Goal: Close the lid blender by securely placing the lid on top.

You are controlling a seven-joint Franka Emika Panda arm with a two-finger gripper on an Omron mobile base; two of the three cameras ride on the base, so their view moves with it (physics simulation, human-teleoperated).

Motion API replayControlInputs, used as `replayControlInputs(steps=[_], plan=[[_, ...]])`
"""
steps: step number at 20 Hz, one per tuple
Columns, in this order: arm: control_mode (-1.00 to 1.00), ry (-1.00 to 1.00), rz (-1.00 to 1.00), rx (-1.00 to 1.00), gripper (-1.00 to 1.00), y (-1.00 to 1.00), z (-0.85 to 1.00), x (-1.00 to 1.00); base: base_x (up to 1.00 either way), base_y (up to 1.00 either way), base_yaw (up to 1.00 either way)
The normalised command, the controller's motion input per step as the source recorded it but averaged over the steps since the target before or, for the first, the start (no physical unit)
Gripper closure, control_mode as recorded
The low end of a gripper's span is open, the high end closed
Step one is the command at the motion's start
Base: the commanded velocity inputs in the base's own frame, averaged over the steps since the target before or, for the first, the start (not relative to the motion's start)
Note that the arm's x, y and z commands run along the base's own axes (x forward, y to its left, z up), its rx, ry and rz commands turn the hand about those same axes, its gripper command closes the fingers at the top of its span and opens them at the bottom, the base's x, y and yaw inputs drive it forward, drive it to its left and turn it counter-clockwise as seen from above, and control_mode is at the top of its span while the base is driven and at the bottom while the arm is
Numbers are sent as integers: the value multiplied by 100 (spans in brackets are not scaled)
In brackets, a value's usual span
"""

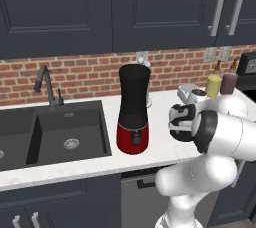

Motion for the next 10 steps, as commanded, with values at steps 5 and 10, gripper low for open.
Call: replayControlInputs(steps=[5,10], plan=[[-100,-8,0,0,-100,0,0,17,0,0,0],[-100,-2,0,0,-100,0,-1,31,0,0,0]])
